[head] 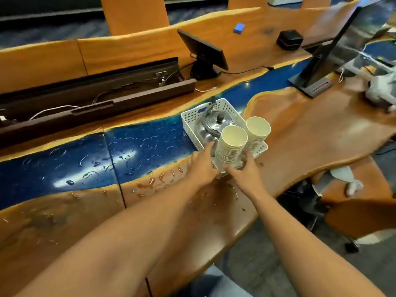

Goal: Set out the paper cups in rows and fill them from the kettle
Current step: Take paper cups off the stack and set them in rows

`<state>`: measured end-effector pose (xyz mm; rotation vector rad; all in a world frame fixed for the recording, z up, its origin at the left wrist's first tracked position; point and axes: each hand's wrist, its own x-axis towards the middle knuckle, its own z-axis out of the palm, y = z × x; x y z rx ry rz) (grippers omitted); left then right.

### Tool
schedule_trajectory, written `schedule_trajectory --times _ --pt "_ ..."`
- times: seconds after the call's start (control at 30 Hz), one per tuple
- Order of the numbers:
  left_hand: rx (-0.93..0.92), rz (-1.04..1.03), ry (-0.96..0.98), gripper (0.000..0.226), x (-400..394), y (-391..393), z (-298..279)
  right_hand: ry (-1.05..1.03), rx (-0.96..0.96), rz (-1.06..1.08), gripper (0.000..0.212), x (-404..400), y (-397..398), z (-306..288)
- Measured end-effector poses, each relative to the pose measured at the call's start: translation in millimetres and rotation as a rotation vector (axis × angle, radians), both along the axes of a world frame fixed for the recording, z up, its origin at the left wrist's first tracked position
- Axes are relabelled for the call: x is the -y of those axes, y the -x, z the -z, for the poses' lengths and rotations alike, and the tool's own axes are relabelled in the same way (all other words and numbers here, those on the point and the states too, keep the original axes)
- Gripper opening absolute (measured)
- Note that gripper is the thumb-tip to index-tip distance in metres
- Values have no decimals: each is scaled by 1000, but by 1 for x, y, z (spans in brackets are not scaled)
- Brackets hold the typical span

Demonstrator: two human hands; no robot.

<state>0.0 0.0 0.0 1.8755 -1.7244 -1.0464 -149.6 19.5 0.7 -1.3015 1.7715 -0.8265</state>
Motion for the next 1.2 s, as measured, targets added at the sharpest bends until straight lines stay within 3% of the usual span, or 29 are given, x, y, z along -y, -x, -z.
schedule_trajectory --times 0.33,0.43,0.53,0.6,0.67,0.77,0.93,1.0,1.1,1.2 --pt "-176 -11 2 78 1 12 10 118 19 78 86 11 -13 15" --pt "-235 -35 51 74 -1 12 8 197 -119 42 84 10 -19 8" --pt "-255 -72 73 56 0 7 6 320 -212 -14 77 6 -30 -11" --pt "-275 -115 92 64 -1 2 3 407 -285 -48 77 4 -35 -28" --pt "-328 -197 150 69 -8 -11 -10 459 -277 -138 80 4 -45 -44" --pt "-409 -350 247 68 -32 -46 -26 353 -120 -322 85 -2 -74 -64" --pt "-461 -511 314 86 -88 -126 -44 173 47 -690 67 -25 -148 -83" --pt "-463 -557 319 87 -112 -168 -41 167 58 -814 70 -38 -183 -85" --pt "-460 -617 312 79 -154 -227 -30 310 38 -835 72 -56 -231 -88" --pt "-421 -656 300 78 -192 -282 -21 562 -159 -992 35 -69 -286 -91"
